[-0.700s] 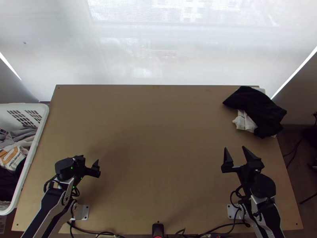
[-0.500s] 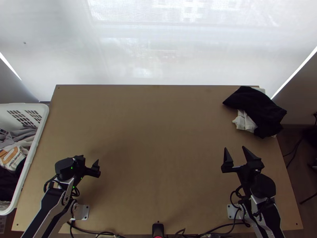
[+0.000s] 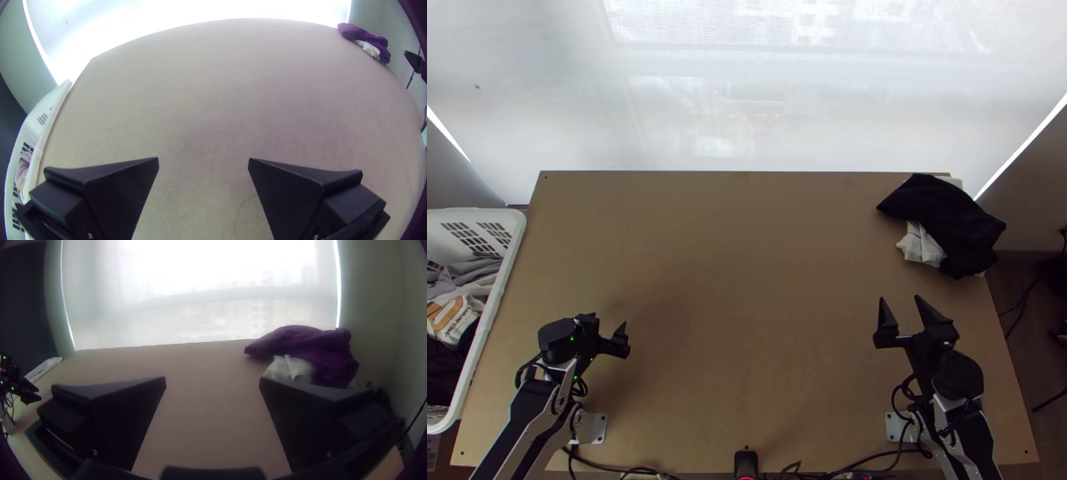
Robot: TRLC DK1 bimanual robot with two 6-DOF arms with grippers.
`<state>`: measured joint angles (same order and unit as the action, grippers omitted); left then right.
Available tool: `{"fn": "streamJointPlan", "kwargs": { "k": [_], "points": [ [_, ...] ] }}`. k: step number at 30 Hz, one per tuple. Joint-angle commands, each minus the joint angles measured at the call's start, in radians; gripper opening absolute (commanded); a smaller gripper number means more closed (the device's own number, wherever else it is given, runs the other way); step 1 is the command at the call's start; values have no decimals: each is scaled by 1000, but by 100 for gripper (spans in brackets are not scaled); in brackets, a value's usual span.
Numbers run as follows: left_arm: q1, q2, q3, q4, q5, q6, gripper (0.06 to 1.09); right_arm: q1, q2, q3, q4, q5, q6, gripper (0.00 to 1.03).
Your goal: Fold the t-shirt
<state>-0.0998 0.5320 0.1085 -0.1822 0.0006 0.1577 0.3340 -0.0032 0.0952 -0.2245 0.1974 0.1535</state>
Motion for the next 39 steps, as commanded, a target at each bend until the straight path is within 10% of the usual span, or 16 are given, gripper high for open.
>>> {"fn": "streamJointPlan", "kwargs": {
  "k": [1, 6, 12, 21, 34, 39],
  "points": [
    [0, 0, 0, 0, 1, 0, 104, 25, 0, 0, -50, 2, 265, 98],
    [0, 0, 0, 0, 1, 0, 104, 13, -1, 3, -29, 4, 250, 98],
    [0, -1, 0, 1, 1, 0, 104, -30, -1, 8, 108, 25, -77, 98],
    [2, -1, 0, 1, 1, 0, 104, -84, 78, 172, 82, 109, -103, 98],
    [-51, -9, -1, 4, -17, -3, 104, -162, 664, 676, -314, 105, -19, 98],
    [-44, 43, -4, 96, -330, -15, 104, -170, 802, 868, -477, 103, 77, 98]
  ]
}}
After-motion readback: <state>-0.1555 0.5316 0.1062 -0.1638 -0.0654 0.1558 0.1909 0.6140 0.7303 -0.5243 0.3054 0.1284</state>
